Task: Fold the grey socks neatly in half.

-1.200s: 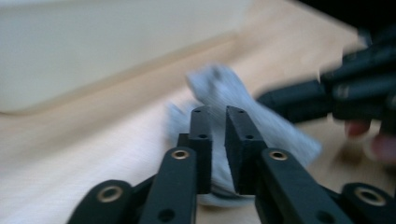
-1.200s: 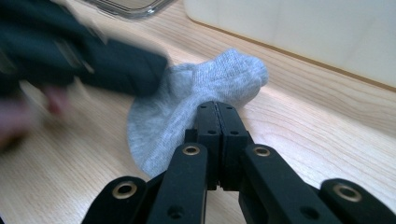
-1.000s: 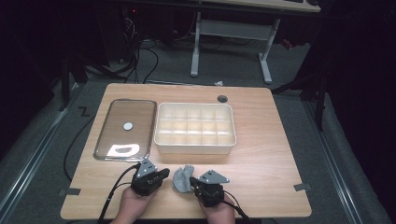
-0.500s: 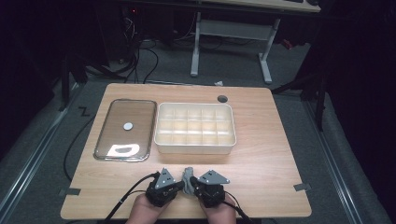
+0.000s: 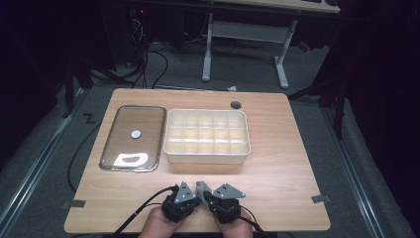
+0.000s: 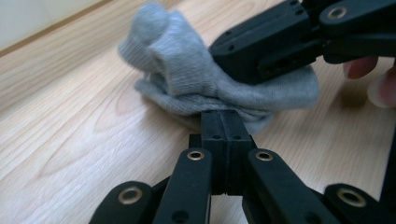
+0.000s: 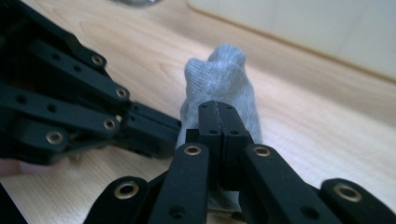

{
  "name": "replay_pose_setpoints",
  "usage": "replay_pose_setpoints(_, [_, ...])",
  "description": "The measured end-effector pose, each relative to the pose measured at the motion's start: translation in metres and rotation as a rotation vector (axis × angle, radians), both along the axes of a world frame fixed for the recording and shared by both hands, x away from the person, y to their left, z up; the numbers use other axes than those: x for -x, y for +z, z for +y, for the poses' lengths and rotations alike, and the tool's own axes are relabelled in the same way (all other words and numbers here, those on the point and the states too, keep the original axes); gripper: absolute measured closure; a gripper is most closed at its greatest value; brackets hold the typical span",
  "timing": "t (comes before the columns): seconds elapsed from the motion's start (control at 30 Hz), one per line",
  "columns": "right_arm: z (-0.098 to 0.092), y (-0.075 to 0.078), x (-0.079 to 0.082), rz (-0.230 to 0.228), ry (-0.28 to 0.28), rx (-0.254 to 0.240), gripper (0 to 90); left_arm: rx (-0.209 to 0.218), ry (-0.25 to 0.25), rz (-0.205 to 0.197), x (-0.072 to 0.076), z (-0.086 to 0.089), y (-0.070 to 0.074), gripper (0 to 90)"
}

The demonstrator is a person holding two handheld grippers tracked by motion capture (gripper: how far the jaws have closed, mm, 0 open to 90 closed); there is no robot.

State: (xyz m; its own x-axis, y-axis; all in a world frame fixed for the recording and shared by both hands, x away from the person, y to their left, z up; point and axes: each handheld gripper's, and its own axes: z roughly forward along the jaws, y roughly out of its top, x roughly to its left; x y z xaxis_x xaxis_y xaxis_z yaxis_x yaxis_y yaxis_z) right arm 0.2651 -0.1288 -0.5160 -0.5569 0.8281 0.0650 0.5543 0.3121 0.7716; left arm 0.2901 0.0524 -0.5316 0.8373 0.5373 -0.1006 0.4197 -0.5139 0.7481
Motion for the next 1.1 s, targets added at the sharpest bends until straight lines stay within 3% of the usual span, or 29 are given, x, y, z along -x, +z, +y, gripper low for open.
replay_pose_setpoints(0.13, [0.004, -0.006, 0.003, -0.025, 0.002, 0.010, 90.0, 0.020, 0.020, 0.006, -0.002, 0.013, 0.002, 84.7])
replay_pose_setpoints(0.33, [0.005, -0.009, 0.005, -0.043, 0.004, 0.017, 90.0, 0.099, 0.046, -0.046, -0.002, 0.025, 0.016, 84.8])
replay_pose_setpoints(0.37, [0.005, -0.009, 0.005, -0.045, 0.001, 0.013, 90.0, 0.105, 0.052, -0.069, -0.001, 0.026, 0.019, 89.9])
replay_pose_setpoints(0.43, [0.005, -0.010, 0.006, -0.050, 0.001, 0.011, 90.0, 0.137, 0.061, -0.094, 0.000, 0.025, 0.027, 90.0])
replay_pose_setpoints(0.6, [0.003, -0.011, 0.005, -0.055, 0.011, -0.002, 90.0, 0.237, 0.071, -0.091, -0.006, 0.012, 0.045, 90.0])
replay_pose_setpoints(0.7, [0.002, -0.011, 0.005, -0.060, 0.018, -0.004, 90.0, 0.239, 0.069, -0.070, -0.012, -0.002, 0.043, 90.0])
replay_pose_setpoints(0.8, [0.001, -0.012, 0.006, -0.062, 0.023, -0.010, 90.0, 0.202, 0.069, -0.061, -0.016, -0.009, 0.034, 90.0])
replay_pose_setpoints(0.87, [0.001, -0.012, 0.006, -0.062, 0.027, -0.010, 90.0, 0.198, 0.077, -0.031, -0.019, -0.009, 0.026, 90.0])
replay_pose_setpoints(1.0, [0.000, -0.012, 0.006, -0.063, 0.029, -0.017, 90.0, 0.159, 0.096, -0.035, -0.023, -0.003, 0.013, 90.0])
replay_pose_setpoints(1.1, [0.000, -0.013, 0.007, -0.067, 0.031, -0.022, 90.0, 0.163, 0.092, -0.032, -0.025, 0.002, 0.006, 90.0])
